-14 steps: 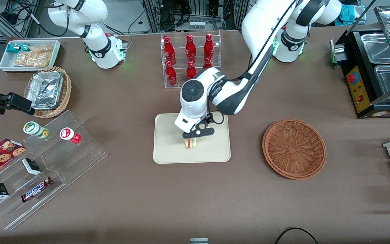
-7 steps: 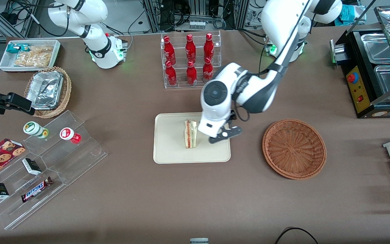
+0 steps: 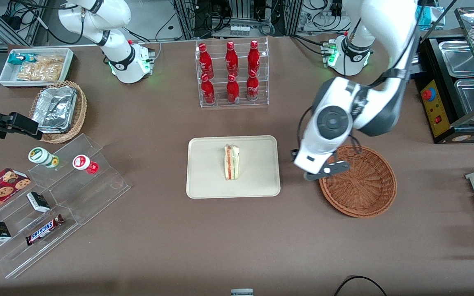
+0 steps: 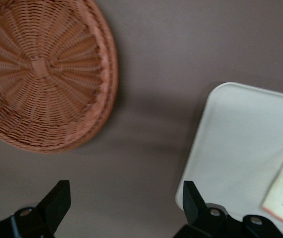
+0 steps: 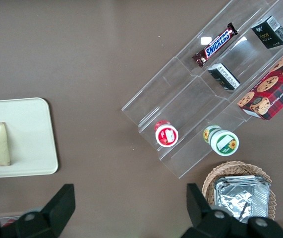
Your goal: Place sandwich from basket to tray
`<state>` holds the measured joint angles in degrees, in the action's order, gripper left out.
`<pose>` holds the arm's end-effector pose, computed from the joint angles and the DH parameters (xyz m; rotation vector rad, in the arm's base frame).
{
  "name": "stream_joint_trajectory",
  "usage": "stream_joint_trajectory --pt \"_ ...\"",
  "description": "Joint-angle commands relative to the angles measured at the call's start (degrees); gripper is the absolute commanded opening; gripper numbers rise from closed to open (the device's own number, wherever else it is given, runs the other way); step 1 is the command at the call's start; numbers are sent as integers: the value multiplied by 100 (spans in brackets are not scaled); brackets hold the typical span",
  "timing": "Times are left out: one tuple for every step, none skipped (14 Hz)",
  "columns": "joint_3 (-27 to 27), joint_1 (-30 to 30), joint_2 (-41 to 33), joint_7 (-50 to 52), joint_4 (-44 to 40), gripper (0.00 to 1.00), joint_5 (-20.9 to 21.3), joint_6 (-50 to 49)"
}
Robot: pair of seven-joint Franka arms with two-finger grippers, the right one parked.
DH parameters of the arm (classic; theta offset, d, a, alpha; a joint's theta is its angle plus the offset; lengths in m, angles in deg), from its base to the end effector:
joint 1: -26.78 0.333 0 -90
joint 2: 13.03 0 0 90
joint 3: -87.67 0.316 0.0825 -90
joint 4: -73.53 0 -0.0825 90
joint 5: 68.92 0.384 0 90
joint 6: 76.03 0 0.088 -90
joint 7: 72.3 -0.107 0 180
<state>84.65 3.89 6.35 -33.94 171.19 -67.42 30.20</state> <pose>0.5675 -0.2704 0.3813 -3.0103 -0.3156 0.2364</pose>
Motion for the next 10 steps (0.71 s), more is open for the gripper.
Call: stream_joint_trajectory --pt "-76 511 -742 -862 797 100 -123 3" --pt "-76 696 -874 -1152 886 100 -132 -119" --pt "-76 837 -962 -1451 887 100 -193 -347" --pt "-68 995 -1076 -1776 878 100 -237 -575" --pt "-76 1206 -1217 -2075 887 100 -281 -726" --pt "-76 1329 -1366 -2348 887 100 -317 -901" --pt "-102 1557 -1507 -2646 887 100 -317 -1103" --pt "-111 1716 -1665 -2902 887 100 -326 -1227" --pt "-103 1787 -1832 -3183 869 100 -317 -1350" --pt "-103 1901 -1972 -3394 843 100 -317 -1464"
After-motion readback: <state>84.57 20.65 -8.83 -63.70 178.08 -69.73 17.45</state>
